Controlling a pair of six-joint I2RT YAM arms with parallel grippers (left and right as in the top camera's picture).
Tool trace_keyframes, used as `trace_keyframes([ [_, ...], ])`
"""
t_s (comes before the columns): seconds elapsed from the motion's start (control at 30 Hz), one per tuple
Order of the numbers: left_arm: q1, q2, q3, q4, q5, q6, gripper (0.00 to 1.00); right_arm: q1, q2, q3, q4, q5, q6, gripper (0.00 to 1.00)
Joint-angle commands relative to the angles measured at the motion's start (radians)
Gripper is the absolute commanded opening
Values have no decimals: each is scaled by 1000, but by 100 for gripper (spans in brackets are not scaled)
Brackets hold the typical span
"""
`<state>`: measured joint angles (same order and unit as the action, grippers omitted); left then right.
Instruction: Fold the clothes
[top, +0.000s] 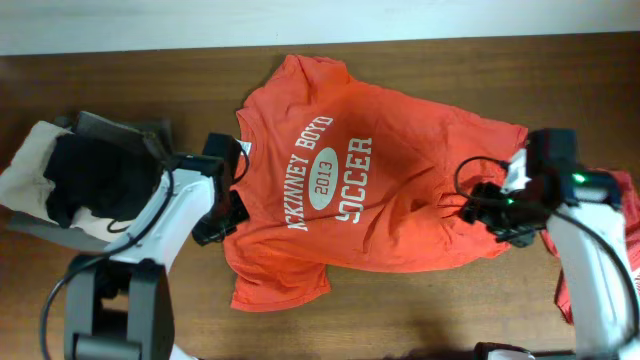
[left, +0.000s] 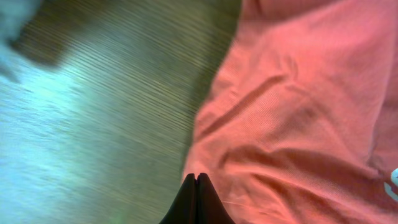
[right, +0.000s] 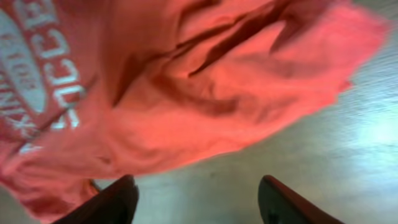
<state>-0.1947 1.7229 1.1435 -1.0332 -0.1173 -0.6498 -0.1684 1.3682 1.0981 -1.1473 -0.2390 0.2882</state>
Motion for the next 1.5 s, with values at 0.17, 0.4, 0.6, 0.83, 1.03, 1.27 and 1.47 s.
trace_keyframes([
  [0.17,-41,-30,-4,163,-2,238,0,6,203,-103,93,-64,26,70],
  [0.4,-146,-22,-4,526,-11,565,0,5,254,-188,98,-64,35,74],
  [0.6,-148,56,-4,695,-10,686,0,5,254,-352,300,-117,39,76],
  [0.83,-148,182,-4,743,-53,787,0,5,252,-379,411,-104,41,24],
  [1.03,-148,252,-4,733,-116,786,0,5,200,-221,154,20,34,13],
  [1.27,-148,265,-4,727,-179,782,0,5,95,-17,-185,222,62,7],
  [1.47,-146,265,-4,719,-225,774,0,5,76,-31,-233,212,69,15],
])
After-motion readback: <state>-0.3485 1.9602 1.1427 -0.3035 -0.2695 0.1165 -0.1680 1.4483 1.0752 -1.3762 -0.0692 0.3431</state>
